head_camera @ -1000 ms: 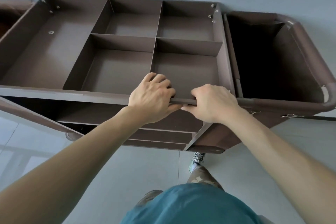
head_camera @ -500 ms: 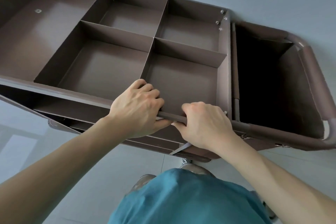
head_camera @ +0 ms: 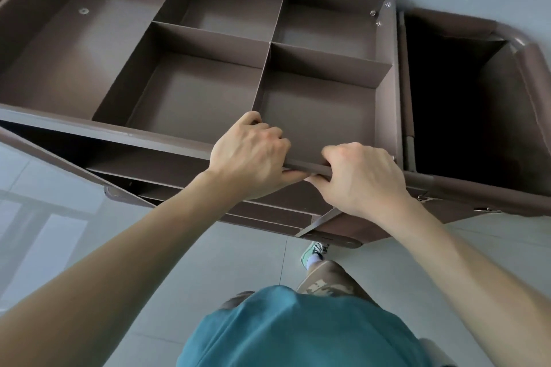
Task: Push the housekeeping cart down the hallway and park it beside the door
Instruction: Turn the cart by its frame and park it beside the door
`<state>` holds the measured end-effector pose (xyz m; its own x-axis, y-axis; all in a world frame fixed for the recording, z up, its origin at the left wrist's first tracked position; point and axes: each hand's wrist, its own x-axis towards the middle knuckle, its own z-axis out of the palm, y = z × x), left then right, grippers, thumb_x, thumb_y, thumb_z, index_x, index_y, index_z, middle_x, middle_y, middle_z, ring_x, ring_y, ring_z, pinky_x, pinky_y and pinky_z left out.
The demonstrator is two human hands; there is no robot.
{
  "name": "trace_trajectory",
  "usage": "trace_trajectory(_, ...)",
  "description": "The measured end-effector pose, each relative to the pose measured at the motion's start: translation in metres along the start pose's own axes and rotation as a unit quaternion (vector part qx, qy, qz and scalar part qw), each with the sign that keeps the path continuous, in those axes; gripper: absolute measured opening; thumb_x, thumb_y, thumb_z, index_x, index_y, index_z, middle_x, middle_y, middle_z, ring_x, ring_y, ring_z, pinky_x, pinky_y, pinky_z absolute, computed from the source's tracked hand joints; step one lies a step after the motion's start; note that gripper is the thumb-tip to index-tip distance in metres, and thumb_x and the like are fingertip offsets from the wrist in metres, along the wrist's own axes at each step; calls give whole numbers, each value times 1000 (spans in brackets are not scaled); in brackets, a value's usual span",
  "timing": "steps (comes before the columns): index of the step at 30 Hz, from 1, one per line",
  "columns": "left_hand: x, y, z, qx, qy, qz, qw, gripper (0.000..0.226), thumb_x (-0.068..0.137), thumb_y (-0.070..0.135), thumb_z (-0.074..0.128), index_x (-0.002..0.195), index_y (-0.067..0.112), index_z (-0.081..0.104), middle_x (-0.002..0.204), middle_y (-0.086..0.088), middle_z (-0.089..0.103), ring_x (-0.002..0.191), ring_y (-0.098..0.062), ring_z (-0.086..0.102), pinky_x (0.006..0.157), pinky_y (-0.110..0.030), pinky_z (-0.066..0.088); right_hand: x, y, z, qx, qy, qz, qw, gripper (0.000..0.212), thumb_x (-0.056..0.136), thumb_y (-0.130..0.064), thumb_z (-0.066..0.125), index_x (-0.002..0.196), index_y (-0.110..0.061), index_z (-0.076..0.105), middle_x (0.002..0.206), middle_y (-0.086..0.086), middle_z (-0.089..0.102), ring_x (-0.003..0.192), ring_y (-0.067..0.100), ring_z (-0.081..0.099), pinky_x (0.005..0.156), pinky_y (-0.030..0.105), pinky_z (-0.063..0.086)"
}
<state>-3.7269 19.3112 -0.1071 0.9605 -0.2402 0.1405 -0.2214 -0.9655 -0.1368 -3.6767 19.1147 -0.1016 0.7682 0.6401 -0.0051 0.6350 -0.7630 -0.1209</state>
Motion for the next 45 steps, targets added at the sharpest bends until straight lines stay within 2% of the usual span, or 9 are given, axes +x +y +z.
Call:
trace_trajectory(6,-1,-3,4,-18,17,-3,1000,78,91,74,24,66,14,68,66,-3,62,61,-27,55,93,-40,42,0,-3,2,-4,22,-19,1000,45,89,-54,64,69,-25,36,64,-5,43,57,31,42,55,35,30)
trace_trajectory(9,1,0,5,-20,32,-3,999,77,92,73,28,64,13,68,64,-4,61,59,-28,55,91,-41,43,-3,0,3,-4,35,-34,999,45,88,-51,67,71,-22,37,63,-5,41,55,34,51,53,35,29)
trace_trajectory(15,2,0,7,-11,33,-10,999,76,92,71,32,64,12,69,62,-4,61,58,-29,55,92,-41,44,-5,1,3,-1,74,-61,995,51,81,-44,79,69,-21,35,59,2,56,49,33,56,49,30,22)
trace_trajectory(19,2,-2,8,-1,32,-3,999,74,93,71,33,63,12,67,62,-5,59,56,-29,54,94,-43,45,-7,0,0,4,81,-62,995,54,79,-42,81,69,-23,32,56,-1,52,43,31,43,48,25,9)
trace_trajectory(22,-1,-4,10,0,40,3,999,74,95,70,34,62,11,65,61,-6,58,56,-32,54,94,-44,45,-8,-2,-2,16,77,-67,995,52,82,-41,79,70,-24,31,58,-6,38,49,26,29,50,21,3)
trace_trajectory(25,-4,-3,10,0,56,-1,998,74,96,69,33,60,12,64,59,-6,57,54,-33,53,93,-44,45,-11,-1,1,10,71,-70,995,50,83,-42,76,69,-25,31,59,-8,37,49,26,29,49,20,4)
trace_trajectory(33,-1,4,7,17,24,-14,999,78,93,75,24,65,15,64,65,-2,57,57,-30,52,99,-41,41,-10,4,0,-9,74,-68,995,53,82,-45,76,65,-26,30,56,-10,35,46,25,27,51,20,6)
trace_trajectory(38,0,2,6,24,8,-14,1000,81,90,80,21,69,16,66,70,-1,62,61,-27,55,100,-39,40,-9,4,5,-19,91,-49,994,50,86,-49,72,65,-23,34,59,-6,41,50,27,33,53,32,26)
trace_trajectory(45,-1,1,7,17,8,-19,1000,85,88,82,18,68,14,67,70,-3,66,59,-26,49,94,-35,39,-8,1,8,-16,74,-20,997,56,88,-53,68,62,-25,28,60,-2,47,54,30,40,57,35,29)
